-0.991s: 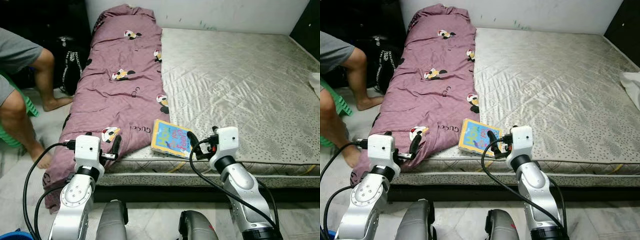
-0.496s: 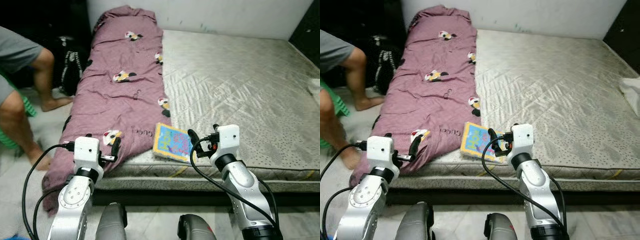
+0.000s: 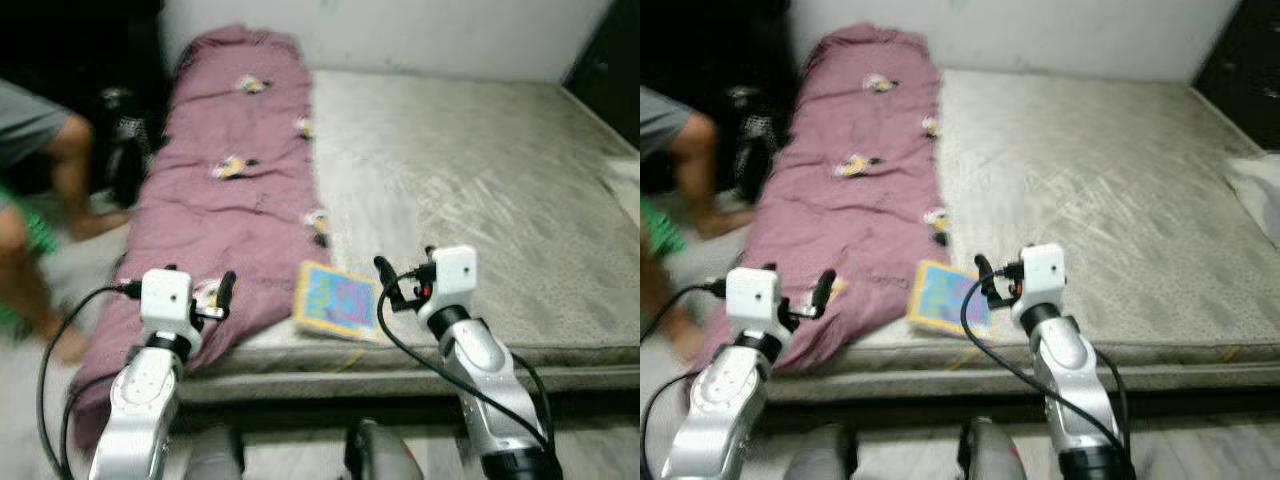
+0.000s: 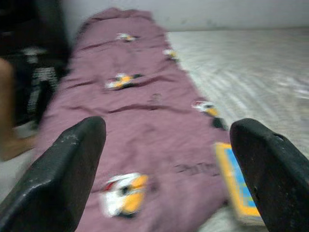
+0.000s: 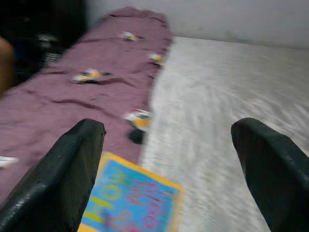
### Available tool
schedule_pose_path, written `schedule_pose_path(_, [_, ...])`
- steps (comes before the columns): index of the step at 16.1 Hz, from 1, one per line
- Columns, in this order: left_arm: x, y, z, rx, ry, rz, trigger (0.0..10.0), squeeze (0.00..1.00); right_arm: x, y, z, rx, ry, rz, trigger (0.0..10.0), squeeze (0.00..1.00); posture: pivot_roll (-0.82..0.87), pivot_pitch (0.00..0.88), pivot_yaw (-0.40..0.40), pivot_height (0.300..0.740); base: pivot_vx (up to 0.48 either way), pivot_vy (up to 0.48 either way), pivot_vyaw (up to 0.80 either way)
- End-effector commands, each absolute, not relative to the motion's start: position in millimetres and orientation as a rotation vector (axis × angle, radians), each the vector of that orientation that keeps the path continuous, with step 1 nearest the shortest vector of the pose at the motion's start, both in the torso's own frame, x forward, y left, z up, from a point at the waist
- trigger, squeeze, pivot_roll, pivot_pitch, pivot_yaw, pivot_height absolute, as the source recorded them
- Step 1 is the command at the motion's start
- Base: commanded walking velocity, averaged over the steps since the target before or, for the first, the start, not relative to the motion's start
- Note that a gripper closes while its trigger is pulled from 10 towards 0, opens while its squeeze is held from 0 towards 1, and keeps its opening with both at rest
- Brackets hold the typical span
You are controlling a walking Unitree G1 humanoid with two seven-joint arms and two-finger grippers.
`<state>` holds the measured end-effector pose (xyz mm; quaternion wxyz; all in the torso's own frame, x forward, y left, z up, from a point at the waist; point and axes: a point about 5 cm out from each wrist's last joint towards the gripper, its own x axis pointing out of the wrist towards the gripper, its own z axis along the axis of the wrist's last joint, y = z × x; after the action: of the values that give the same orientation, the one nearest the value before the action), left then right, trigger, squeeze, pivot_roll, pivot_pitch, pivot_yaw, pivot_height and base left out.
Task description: Clean up the room
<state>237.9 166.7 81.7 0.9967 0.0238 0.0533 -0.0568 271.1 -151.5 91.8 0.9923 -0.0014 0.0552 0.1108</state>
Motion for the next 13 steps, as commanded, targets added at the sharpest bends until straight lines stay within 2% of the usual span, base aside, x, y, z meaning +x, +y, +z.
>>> schedule_pose_path(1, [240.0,161.7,84.8,0.043,0.096,-0.144,10.0,0.0,272.3,-156.5,93.0,-0.009,0.11,0.2,10.0,0.0,-0.07,0.0,-0.057,0.652,0.319,0.0,-0.6])
schedule_pose_path(2, [240.1,161.8,84.9,0.045,0.096,-0.145,10.0,0.0,272.4,-156.5,93.1,-0.009,0.11,0.2,10.0,0.0,-0.07,0.0,-0.057,0.652,0.319,0.0,-0.6])
schedule_pose_path(8, [241.9,162.9,83.4,0.074,0.108,-0.12,10.0,0.0,272.6,-156.4,94.7,-0.015,0.1,0.199,10.0,0.0,-0.07,0.0,-0.06,0.652,0.0,0.0,0.0])
schedule_pose_path(13, [242.9,163.3,82.9,0.085,0.11,-0.11,10.0,0.0,272.0,-155.6,94.6,-0.004,0.098,0.199,10.0,0.0,-0.07,0.0,-0.057,0.606,0.0,0.0,-0.08])
